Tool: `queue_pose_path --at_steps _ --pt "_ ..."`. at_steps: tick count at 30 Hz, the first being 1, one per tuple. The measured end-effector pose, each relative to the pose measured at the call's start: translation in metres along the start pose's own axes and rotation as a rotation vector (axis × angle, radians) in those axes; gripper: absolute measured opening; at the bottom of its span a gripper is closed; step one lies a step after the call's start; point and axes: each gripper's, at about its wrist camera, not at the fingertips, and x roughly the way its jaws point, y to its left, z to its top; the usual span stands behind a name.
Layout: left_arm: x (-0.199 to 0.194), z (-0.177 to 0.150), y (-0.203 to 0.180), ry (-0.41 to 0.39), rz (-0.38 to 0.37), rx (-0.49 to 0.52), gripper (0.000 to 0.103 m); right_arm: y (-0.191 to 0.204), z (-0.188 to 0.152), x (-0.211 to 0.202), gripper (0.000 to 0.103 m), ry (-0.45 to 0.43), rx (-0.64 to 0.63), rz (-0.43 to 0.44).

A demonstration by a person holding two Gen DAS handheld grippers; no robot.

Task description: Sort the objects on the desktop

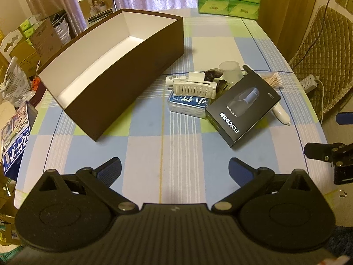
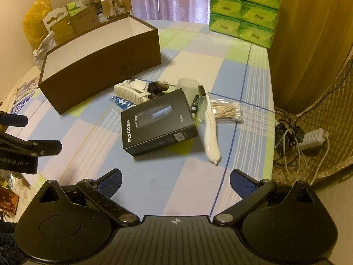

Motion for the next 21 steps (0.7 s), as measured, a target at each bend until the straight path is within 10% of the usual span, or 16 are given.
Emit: queue_pose_path --at_steps 21 --pt "0.059 0.035 -0.031 -0.099 -0.169 0.271 0.102 -0.042 -0.010 0.026 0.101 -0.019 0.136 -0.019"
